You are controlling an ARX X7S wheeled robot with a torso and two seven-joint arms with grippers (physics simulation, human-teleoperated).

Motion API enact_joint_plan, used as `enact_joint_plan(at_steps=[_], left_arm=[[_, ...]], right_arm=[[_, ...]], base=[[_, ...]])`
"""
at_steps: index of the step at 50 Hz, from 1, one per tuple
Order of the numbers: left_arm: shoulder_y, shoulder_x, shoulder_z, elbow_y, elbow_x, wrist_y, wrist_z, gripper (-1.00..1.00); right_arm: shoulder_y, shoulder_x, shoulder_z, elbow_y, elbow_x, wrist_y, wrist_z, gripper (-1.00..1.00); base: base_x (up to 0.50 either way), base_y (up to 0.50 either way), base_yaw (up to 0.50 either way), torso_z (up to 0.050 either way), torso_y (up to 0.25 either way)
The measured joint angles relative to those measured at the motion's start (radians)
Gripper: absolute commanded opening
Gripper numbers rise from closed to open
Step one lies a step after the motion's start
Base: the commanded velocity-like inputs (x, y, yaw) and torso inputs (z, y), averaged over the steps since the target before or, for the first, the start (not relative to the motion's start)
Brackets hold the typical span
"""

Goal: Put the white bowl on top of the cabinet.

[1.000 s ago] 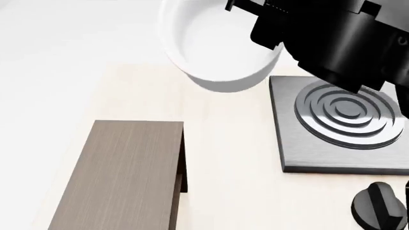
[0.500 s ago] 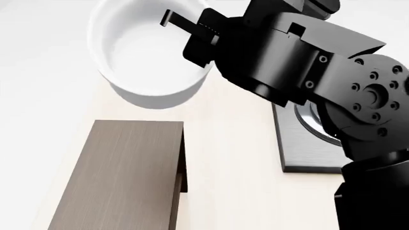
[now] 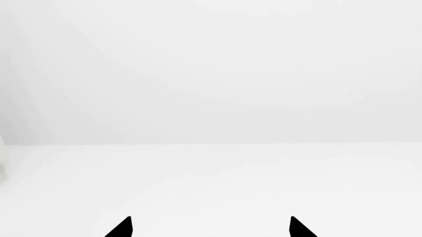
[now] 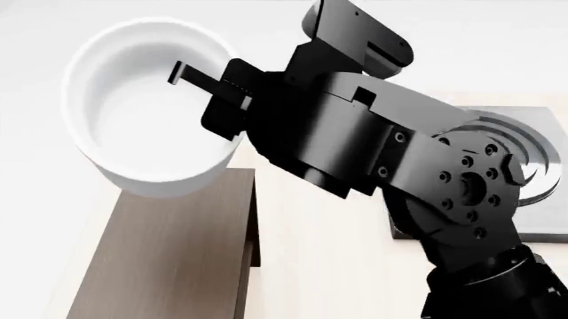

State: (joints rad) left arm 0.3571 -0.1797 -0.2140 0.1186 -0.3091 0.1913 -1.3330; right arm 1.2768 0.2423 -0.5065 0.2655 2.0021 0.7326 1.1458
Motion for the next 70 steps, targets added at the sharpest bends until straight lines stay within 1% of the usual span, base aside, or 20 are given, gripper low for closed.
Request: enact_joint_plan(at_steps=[17,28,39,70], left_arm=[[0.0,-0.001,0.001,0.001,0.001,-0.001,0.0,1.0],[0.0,0.0,0.001,0.001,0.001,-0.001,-0.001,1.0],[-0.002,-0.001,0.001,-0.002,0.002,-0.001,-0.001,1.0],[-0.002,-0.001,0.001,-0.004,0.0,0.0,0.0,1.0]], right_arm=[[-0.066,-0.001,0.023,-0.208,0.078,-0.051,0.158,-1.0],[-0.095,0.003,0.024,-0.292,0.103,-0.071,0.203,-1.0],[-0.119,0.009,0.012,-0.311,0.103,-0.079,0.211,-1.0],[-0.171,0.018,-0.044,-0.276,0.079,-0.085,0.191,-1.0]], base=[[0.0,0.0,0.0,0.001,0.001],[0.0,0.0,0.0,0.0,0.001],[0.0,0.0,0.0,0.001,0.001],[0.0,0.0,0.0,0.0,0.001]])
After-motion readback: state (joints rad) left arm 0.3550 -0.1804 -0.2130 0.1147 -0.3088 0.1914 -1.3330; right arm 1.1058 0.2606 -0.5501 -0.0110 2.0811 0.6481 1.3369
